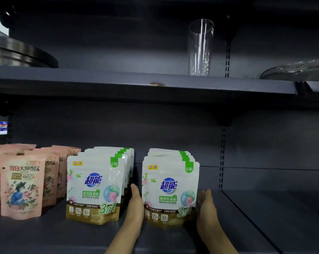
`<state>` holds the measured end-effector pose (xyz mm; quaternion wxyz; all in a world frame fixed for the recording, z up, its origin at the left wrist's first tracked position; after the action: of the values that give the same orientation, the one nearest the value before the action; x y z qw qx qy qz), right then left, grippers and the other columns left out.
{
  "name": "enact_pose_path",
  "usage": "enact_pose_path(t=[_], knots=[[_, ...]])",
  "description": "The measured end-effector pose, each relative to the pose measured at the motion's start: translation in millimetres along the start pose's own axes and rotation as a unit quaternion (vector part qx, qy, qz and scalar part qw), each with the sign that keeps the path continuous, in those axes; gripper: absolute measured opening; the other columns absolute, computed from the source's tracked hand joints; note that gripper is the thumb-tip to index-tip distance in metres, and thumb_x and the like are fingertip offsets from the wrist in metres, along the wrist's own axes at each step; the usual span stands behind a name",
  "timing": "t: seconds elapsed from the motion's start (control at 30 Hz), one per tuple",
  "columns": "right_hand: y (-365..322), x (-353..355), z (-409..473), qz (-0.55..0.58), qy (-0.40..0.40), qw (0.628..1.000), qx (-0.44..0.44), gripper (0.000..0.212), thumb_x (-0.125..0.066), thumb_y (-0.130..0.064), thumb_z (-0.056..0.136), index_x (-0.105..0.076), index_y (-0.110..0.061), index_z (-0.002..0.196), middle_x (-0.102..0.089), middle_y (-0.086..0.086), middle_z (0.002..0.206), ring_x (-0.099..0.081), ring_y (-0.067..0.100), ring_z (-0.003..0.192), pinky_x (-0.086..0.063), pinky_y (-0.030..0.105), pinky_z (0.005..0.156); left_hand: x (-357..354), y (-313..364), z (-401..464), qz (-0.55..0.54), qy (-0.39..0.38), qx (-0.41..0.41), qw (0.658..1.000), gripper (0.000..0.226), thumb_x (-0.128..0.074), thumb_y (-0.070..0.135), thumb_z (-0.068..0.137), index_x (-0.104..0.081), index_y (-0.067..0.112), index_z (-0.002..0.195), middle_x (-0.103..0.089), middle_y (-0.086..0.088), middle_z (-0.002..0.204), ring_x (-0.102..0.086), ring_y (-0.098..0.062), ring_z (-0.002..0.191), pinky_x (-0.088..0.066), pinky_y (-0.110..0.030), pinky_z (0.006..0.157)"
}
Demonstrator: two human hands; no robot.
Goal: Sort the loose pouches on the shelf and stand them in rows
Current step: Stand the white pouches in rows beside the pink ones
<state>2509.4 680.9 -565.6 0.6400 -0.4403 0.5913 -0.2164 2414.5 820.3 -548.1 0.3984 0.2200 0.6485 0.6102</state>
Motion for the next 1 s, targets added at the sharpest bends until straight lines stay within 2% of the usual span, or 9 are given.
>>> enact_pose_path(t=[0.17,0.27,0.4,0.5,0.6,0.73,0.8,0.87,1.0], knots=[[4,-5,2,-0.032,-0.050,0.998,-0.022,0.052,-0.033,-0.045,0.098,-0.068,-0.008,0.099,-0.075,0.018,0.084,-0.067,0.035,0.088,-0.054,0.043,0.074,-3,-9,12,-0.003,-0.018,0.011,1.000,0.057,-0.015,0.044,0.100,-0.061,0.014,0.116,-0.074,-0.011,0.096,-0.058,-0.008,0.072,-0.046,-0.020,0.059],[3,-6,5,-0.071,-0.046,0.996,0.000,0.044,-0.038,-0.037,0.099,-0.066,-0.003,0.101,-0.074,0.017,0.085,-0.069,0.032,0.078,-0.059,0.036,0.064,-3,-12,14,-0.011,-0.039,-0.008,0.999,0.048,-0.020,0.038,0.102,-0.061,0.020,0.084,-0.070,0.005,0.072,-0.056,-0.007,0.068,-0.044,-0.021,0.059],[-3,-9,9,-0.125,-0.023,0.992,-0.006,0.037,-0.039,-0.023,0.100,-0.064,-0.001,0.083,-0.068,0.008,0.051,-0.066,0.025,0.049,-0.052,0.023,0.040,-2,-11,17,-0.028,-0.070,-0.023,0.997,0.040,-0.029,0.038,0.100,-0.065,0.021,0.094,-0.075,0.006,0.071,-0.069,-0.011,0.070,-0.049,-0.027,0.064],[0,-1,7,-0.160,-0.027,0.986,0.039,0.037,-0.035,-0.037,0.100,-0.061,-0.016,0.087,-0.071,-0.004,0.064,-0.066,0.013,0.061,-0.054,0.022,0.055,0,-11,18,-0.038,-0.068,-0.022,0.997,0.042,-0.029,0.038,0.100,-0.065,0.018,0.098,-0.075,0.003,0.069,-0.069,-0.014,0.073,-0.049,-0.028,0.066],[-4,-6,-6,-0.141,-0.031,0.989,0.014,0.046,-0.032,-0.040,0.099,-0.066,-0.009,0.094,-0.073,0.008,0.069,-0.066,0.025,0.069,-0.054,0.030,0.063,-1,-7,8,-0.020,-0.038,-0.017,0.999,0.047,-0.023,0.039,0.101,-0.066,0.019,0.095,-0.073,0.005,0.064,-0.063,-0.014,0.078,-0.047,-0.027,0.071],[-31,-21,-26,-0.105,-0.024,0.994,0.012,0.056,-0.026,-0.049,0.098,-0.064,-0.009,0.104,-0.075,0.015,0.085,-0.067,0.034,0.088,-0.053,0.042,0.082,1,12,-6,0.074,0.017,-0.113,0.991,0.052,-0.022,0.053,0.097,-0.050,0.026,0.132,-0.059,0.007,0.125,-0.052,-0.009,0.117,-0.036,-0.027,0.103],[-48,-24,-32,-0.144,0.032,0.984,0.101,0.047,-0.032,-0.042,0.098,-0.055,-0.009,0.124,-0.064,0.015,0.121,-0.059,0.029,0.109,-0.044,0.037,0.092,-3,30,-13,0.097,0.027,-0.179,0.979,0.051,-0.029,0.051,0.096,-0.041,0.025,0.139,-0.050,0.008,0.137,-0.048,-0.004,0.121,-0.038,-0.017,0.101],[-69,-31,-40,-0.197,0.099,0.945,0.242,0.030,-0.039,-0.029,0.098,-0.056,-0.013,0.117,-0.057,0.010,0.125,-0.052,0.021,0.107,-0.038,0.031,0.090,-10,57,-24,0.120,0.051,-0.238,0.963,0.042,-0.036,0.031,0.100,-0.040,0.019,0.139,-0.046,0.012,0.133,-0.044,0.000,0.117,-0.035,0.004,0.086],[-104,-60,-69,-0.232,0.108,0.878,0.404,0.014,-0.044,-0.018,0.093,-0.057,-0.021,0.095,-0.060,0.007,0.106,-0.054,0.017,0.088,-0.039,0.026,0.070,-26,107,-41,0.145,0.089,-0.340,0.925,0.036,-0.043,0.017,0.098,-0.046,0.017,0.133,-0.051,0.001,0.136,-0.048,-0.010,0.123,-0.037,-0.016,0.093]])
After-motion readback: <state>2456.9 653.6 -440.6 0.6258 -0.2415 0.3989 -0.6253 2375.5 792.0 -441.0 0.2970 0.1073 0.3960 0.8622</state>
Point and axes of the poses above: each hand's wrist, its own z-axis towards the middle knuckle, its own x-axis out of the back of the hand, y = z × x, the point moved 1 cm from there along z, towards the middle knuckle
